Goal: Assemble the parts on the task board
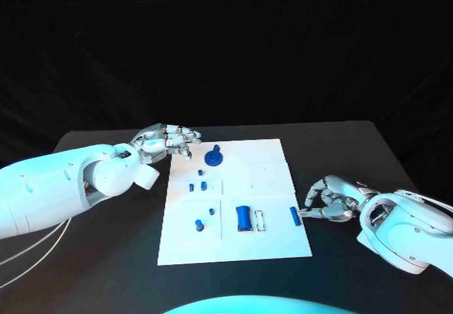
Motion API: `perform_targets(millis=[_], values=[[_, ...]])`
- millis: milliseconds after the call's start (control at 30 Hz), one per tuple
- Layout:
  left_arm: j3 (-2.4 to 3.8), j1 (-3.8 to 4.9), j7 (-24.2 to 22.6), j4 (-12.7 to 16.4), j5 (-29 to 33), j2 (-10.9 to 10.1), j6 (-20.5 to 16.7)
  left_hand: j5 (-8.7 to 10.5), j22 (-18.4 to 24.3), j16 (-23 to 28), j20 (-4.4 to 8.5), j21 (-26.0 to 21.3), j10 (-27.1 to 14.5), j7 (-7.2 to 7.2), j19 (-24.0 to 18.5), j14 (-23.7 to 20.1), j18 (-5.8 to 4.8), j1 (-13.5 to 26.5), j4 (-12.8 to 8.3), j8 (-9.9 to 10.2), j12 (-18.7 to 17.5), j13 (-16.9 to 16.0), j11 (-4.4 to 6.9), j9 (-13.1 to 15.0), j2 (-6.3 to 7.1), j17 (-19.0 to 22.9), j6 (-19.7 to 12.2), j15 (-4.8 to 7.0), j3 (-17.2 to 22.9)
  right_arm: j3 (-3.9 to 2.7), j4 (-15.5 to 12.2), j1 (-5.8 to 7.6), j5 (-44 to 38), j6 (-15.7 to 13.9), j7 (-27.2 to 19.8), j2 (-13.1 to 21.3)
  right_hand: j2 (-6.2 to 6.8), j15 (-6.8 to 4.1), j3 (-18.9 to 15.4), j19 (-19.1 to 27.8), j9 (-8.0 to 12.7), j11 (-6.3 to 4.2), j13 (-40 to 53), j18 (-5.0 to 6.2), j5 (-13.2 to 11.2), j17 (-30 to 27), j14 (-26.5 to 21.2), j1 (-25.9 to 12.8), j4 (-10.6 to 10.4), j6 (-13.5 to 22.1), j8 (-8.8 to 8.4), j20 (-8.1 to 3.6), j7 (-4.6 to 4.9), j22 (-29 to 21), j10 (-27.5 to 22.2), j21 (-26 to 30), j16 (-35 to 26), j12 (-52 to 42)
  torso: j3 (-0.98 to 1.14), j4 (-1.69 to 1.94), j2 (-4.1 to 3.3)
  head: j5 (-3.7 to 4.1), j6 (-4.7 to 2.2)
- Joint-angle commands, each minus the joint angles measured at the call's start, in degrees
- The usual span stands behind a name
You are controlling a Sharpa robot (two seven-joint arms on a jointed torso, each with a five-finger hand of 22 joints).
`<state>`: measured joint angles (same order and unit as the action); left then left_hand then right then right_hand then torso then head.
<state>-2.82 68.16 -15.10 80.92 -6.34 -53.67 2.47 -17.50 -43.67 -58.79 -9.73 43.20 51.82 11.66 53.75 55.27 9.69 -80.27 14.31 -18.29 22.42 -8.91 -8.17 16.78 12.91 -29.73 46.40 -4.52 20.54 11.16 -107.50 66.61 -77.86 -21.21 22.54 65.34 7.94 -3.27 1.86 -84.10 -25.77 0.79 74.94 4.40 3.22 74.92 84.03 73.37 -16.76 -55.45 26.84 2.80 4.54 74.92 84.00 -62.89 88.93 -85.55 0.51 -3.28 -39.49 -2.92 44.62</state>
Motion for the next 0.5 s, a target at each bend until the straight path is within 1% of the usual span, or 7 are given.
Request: perform_targets(millis=[33,200,300,500], values=[[0.03,-0.03,-0.99,0.18,0.49,0.12,1.33,0.41,0.12,-0.2,-0.17,-0.24,0.48,-0.06,-0.07,-0.38,0.82,0.44,0.14,-0.41,0.25,-0.08,-0.04,0.08,0.05,-0.06,-0.21,0.13,-0.37,0.06,0.51,-0.75,-3.87,1.84,1.88,-0.55,-0.02,-0.17,0.43,-0.24,-0.12,-0.56,11.86,0.1,-0.28,11.53,5.2,-0.71,-0.12,-0.76,0.39,-0.06,-0.09,4.06,3.09,-0.11,-0.35,0.26,-0.05,0.08,0.0,-0.07,0.16],[0.03,-0.05,-0.86,0.14,0.49,0.08,1.32,0.41,0.12,-0.2,-0.17,-0.24,0.48,-0.06,-0.07,-0.38,0.82,0.44,0.14,-0.41,0.25,-0.08,-0.04,0.08,0.05,-0.06,-0.21,0.13,-0.37,0.08,1.15,-1.85,-4.16,1.94,1.9,-1.62,-0.15,-0.25,0.62,-0.26,-0.19,-0.66,11.83,0.09,-0.22,11.51,5.19,-0.76,-0.1,-1.03,0.5,-0.12,-0.21,4.09,3.08,-0.12,-0.36,0.31,-0.02,0.13,-0.02,-0.18,0.2],[0.03,-0.05,-0.79,0.14,0.49,0.04,1.33,0.41,0.12,-0.2,-0.17,-0.24,0.48,-0.06,-0.07,-0.38,0.82,0.44,0.14,-0.41,0.25,-0.08,-0.04,0.08,0.05,-0.06,-0.21,0.13,-0.37,0.08,1.39,-2.43,-4.26,1.69,1.93,-2.3,-0.22,-0.28,0.71,-0.25,-0.22,-0.7,11.88,0.11,-0.2,11.58,5.21,-0.74,-0.08,-1.11,0.53,-0.15,-0.26,4.06,3.14,-0.04,-0.34,0.23,-0.07,0.08,-0.02,-0.32,0.31],[0.03,-0.06,-0.51,0.15,0.49,-0.02,1.45,0.43,0.14,-0.21,-0.16,-0.27,0.46,-0.07,-0.05,-0.37,0.82,0.46,0.23,-0.42,0.27,-0.1,-0.03,0.08,0.0,-0.06,-0.22,0.14,-0.46,0.08,1.72,-2.9,-4.91,1.28,2.64,-3.45,-0.49,-0.38,1.06,-0.36,-0.26,-0.81,11.98,0.04,-0.08,11.83,5.26,-0.51,-0.03,-1.27,0.56,-0.23,-0.37,4.24,3.25,-0.43,-0.24,0.08,-0.07,0.06,0.0,-0.38,0.32]])
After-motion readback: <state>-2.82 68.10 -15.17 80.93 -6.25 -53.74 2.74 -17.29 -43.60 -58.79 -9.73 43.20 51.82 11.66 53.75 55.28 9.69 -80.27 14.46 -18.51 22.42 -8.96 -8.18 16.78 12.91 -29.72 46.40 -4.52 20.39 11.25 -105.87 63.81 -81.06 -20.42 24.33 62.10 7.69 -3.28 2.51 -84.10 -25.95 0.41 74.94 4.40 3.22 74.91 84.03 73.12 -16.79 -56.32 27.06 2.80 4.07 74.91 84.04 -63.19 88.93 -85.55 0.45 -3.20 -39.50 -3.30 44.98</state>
